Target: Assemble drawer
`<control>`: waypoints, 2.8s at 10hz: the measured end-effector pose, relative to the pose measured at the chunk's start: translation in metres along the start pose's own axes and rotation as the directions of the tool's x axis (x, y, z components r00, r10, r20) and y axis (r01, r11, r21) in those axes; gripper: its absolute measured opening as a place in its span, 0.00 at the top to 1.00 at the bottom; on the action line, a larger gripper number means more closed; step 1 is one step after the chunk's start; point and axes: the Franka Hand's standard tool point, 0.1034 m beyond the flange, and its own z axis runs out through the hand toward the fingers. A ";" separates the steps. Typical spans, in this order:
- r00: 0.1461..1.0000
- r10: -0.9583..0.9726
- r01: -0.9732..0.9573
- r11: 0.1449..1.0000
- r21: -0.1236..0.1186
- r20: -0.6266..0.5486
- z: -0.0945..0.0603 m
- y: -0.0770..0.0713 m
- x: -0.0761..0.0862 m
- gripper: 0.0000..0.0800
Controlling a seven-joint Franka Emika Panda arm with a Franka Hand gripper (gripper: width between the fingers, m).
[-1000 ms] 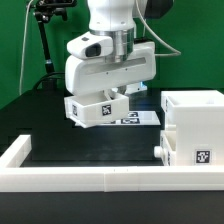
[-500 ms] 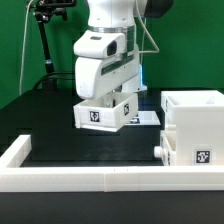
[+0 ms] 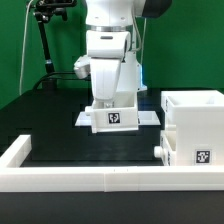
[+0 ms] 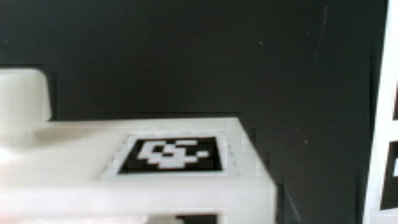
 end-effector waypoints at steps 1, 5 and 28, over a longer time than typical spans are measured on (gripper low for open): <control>1.000 -0.028 0.028 1.000 -0.009 -0.002 0.001 0.004 -0.002 0.94; 0.998 -0.057 0.057 0.998 -0.032 0.001 -0.004 0.023 -0.005 0.94; 1.000 -0.018 0.016 0.991 -0.133 -0.013 -0.004 0.065 0.020 0.94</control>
Offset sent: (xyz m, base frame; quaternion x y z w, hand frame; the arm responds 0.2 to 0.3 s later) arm 0.0350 0.0042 0.0082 -0.0133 -0.0046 -0.0532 0.9985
